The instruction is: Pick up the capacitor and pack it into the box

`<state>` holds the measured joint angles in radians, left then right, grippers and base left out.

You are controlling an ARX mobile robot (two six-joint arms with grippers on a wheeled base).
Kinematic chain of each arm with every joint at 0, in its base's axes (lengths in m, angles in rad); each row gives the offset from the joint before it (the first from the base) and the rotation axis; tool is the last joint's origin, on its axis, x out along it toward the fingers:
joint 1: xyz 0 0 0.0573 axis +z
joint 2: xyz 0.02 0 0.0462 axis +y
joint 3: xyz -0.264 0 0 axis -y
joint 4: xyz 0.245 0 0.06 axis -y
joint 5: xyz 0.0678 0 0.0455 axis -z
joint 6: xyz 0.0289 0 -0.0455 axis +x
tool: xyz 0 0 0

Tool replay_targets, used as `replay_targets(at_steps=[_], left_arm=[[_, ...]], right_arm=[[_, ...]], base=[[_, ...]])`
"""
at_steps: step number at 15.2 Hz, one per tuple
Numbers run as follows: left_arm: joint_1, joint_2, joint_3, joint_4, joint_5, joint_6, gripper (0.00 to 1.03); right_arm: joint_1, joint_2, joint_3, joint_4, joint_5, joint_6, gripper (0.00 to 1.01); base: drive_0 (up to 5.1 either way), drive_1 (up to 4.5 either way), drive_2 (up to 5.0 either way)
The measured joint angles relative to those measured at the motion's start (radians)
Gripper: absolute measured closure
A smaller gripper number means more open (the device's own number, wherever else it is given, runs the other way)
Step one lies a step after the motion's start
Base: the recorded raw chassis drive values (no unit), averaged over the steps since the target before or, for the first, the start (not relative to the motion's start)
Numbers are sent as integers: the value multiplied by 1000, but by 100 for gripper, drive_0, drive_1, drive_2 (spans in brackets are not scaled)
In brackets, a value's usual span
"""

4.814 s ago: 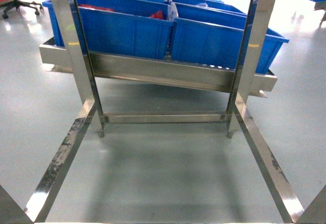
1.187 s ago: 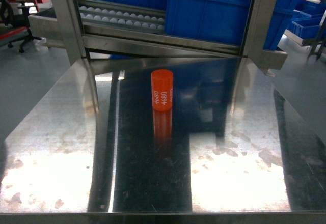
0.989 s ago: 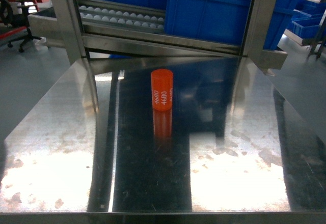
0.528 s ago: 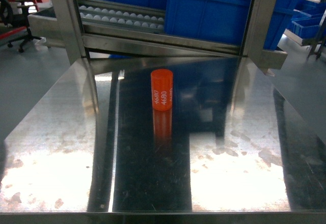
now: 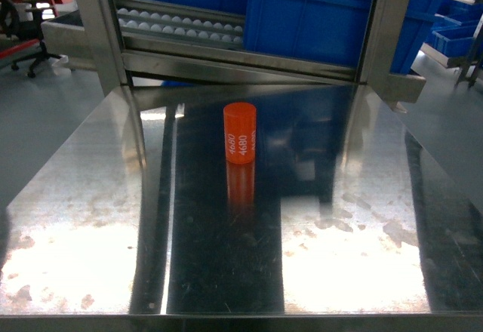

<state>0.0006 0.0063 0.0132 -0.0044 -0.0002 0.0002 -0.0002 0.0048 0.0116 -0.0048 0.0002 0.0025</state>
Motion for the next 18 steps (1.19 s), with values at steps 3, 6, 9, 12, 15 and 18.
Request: replay_targets(at_steps=[3, 6, 9, 12, 15, 18], left_arm=[[-18, 6, 4, -27, -45, -9, 5], [-67, 148, 14, 26, -304, -51, 5], [10, 360, 45, 261, -267, -53, 5], [56, 908, 232, 705, -149, -41, 5], [8, 1282, 474, 752, -48, -43, 5], [-69, 1493, 689, 717, 12, -59, 5]], right_arm=[[0, 0, 0, 0, 0, 0, 3], [0, 0, 0, 1, 1, 0, 3], [0, 0, 0, 0, 0, 0, 3], [0, 0, 0, 0, 0, 0, 3], [0, 0, 0, 0, 0, 0, 3], [0, 0, 0, 0, 0, 0, 3]], base=[[0, 0, 0], [0, 0, 0], [0, 0, 0], [0, 0, 0], [0, 0, 0], [0, 0, 0]])
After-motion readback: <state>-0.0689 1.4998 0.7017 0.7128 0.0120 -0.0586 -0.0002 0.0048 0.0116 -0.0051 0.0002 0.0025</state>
